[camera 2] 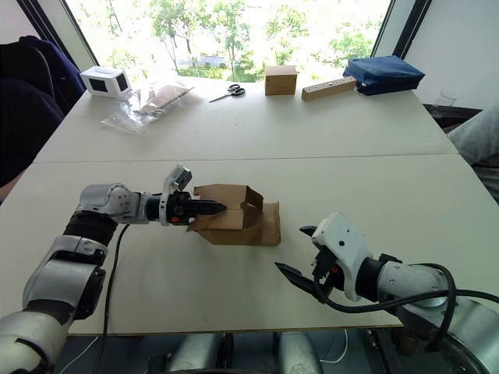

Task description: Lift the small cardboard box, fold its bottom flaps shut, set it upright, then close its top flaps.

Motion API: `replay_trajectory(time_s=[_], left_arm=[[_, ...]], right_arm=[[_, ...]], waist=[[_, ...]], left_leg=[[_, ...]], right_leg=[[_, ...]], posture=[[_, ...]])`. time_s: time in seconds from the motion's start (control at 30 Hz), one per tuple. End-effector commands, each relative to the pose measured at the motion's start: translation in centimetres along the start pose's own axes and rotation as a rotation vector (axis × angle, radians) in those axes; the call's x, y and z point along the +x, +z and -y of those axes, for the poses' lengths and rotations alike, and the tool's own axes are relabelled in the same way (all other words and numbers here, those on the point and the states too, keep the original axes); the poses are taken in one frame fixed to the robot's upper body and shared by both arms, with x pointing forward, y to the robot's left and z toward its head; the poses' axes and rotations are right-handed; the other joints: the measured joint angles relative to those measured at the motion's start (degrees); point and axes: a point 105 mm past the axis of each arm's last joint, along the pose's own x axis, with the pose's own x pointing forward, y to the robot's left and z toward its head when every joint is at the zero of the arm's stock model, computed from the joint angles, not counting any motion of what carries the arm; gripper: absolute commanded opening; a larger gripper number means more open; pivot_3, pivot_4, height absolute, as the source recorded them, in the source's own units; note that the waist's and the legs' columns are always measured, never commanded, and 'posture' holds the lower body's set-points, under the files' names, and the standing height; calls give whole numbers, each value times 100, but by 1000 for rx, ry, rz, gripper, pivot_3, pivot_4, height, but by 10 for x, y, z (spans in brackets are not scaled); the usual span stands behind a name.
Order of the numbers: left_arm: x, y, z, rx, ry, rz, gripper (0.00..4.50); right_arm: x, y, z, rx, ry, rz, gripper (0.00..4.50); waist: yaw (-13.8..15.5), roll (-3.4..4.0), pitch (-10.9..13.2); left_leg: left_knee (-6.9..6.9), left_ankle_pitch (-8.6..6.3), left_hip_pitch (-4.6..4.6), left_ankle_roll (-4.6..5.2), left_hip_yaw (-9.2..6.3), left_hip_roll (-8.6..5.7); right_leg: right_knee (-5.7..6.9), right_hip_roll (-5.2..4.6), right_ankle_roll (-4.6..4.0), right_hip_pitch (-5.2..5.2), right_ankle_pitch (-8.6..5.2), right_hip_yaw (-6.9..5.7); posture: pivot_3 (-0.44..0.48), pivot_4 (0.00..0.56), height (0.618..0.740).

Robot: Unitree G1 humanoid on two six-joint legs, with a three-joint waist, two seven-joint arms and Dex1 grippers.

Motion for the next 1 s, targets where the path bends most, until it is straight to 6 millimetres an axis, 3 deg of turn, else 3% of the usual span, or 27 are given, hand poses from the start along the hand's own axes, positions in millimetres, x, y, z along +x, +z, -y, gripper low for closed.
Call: replay_trajectory(time_s=[0.03, 0.2, 0.37, 0.4, 0.5, 0.57, 0.73, 0.8, 1.0], left_arm=[[-3, 13, 12, 46, -43, 47, 34], [-14, 29, 33, 170, -85, 112, 34], [-28, 69, 88, 546, -118, 248, 34], [-29, 74, 98, 610, -118, 259, 0], [-31, 82, 121, 763, -114, 274, 0], [-32, 86, 137, 856, -118, 278, 0], [-34, 90, 157, 963, -131, 264, 0], [-37, 92, 161, 998, -129, 256, 0], [-38, 91, 163, 1021, -127, 230, 0]], right_arm=[[-1, 10, -1, 1, -12, 57, 4500], [-3, 24, 11, 87, -54, 172, 4500], [-18, 77, 72, 255, -257, 535, 4500], [-21, 89, 82, 268, -285, 594, 3944], [-23, 120, 106, 286, -328, 726, 3021], [-16, 150, 118, 271, -306, 801, 2115], [8, 190, 123, 188, -249, 814, 213], [25, 200, 117, 100, -219, 776, 31], [45, 205, 102, 36, -149, 773, 31]], waist=[[0, 0, 0], [-1, -2, 1], [-7, -5, 3], [-7, -4, 3], [-10, -2, 2], [-15, -1, 2], [-54, 0, 3], [-105, 1, 2], [-160, 1, 2]], left_leg=[[0, 0, 0, 0, 0, 0], [1, 0, 0, 0, 0, 0], [5, 2, 1, -3, -1, 3], [5, 2, 2, -3, -1, 3], [2, 2, -1, -5, 0, 2], [-2, 3, -1, -7, 2, 2], [0, 7, -18, -12, 11, 1], [8, 9, -56, -16, 12, 1], [12, 28, -84, -47, 13, -1]], right_leg=[[0, 0, 0, 0, 0, 0], [1, 0, 0, 0, 0, 0], [7, -3, 0, -3, 0, 2], [9, -4, 0, -3, 0, 2], [10, -4, 0, -9, 0, 2], [13, -4, 0, -13, 1, 2], [42, -3, 0, -46, 1, 4], [51, -1, 0, -87, 1, 4], [53, -2, 2, -110, 3, 4]], posture=[[0, 150, 740], [0, 150, 740], [0, 150, 740], [0, 150, 740], [0, 150, 740], [0, 150, 740], [0, 150, 740], [0, 150, 740], [0, 150, 740]])
